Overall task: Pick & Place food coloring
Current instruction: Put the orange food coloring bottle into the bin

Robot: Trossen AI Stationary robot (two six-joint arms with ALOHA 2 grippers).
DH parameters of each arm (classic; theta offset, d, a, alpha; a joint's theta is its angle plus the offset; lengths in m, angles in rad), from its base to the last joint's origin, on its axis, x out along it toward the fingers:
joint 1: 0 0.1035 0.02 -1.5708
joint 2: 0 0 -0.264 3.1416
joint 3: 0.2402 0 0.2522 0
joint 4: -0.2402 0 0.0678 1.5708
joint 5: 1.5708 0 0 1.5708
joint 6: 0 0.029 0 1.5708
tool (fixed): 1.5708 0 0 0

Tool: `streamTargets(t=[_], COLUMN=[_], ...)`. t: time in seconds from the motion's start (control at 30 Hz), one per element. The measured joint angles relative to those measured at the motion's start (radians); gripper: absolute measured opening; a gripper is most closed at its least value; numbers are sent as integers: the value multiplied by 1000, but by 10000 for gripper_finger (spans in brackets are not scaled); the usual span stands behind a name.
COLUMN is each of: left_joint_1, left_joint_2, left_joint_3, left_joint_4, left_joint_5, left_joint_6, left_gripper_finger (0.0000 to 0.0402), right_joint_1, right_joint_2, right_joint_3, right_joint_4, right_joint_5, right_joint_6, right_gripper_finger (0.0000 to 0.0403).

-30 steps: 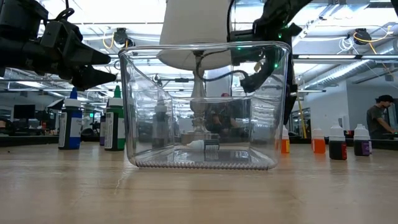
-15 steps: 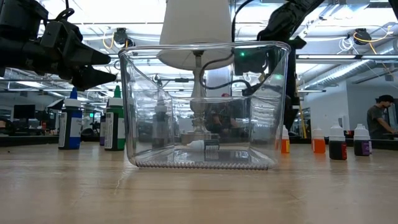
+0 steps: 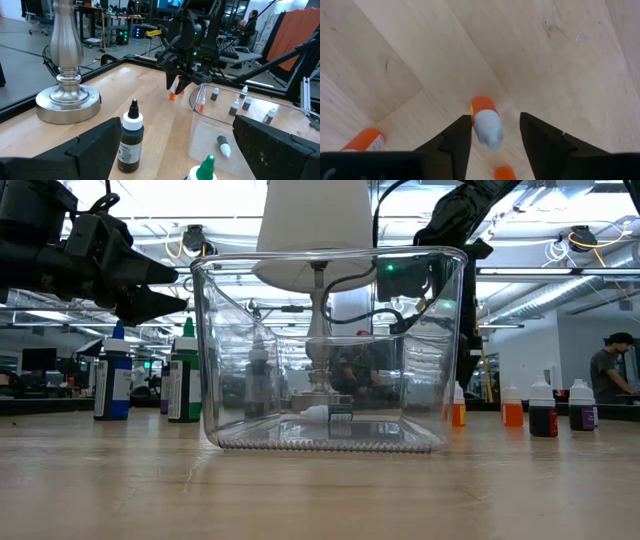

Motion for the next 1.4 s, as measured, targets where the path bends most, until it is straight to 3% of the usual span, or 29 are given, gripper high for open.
streamTargets(t=[0.37, 0.63, 0.87, 1.13, 1.4], left_joint_1=[0, 0, 0, 0, 0], left_joint_2=[0, 0, 0, 0, 0], left_joint_3=[0, 0, 0, 0, 0], left_joint_4=[0, 0, 0, 0, 0], left_joint_5=[0, 0, 0, 0, 0], left_joint_6=[0, 0, 0, 0, 0], left_gripper_finger=[379, 379, 379, 379, 379], right_joint_1=[0, 4, 30, 203, 360], right_joint_2=[-1, -17, -148, -235, -28], right_joint_3=[0, 1, 71, 338, 839], right_joint_4=[54, 49, -8, -36, -213], right_joint_5=[1, 0, 2, 36, 155], right_joint_6=[-47, -69, -28, 28, -7], right_gripper_finger=[49, 49, 49, 49, 49])
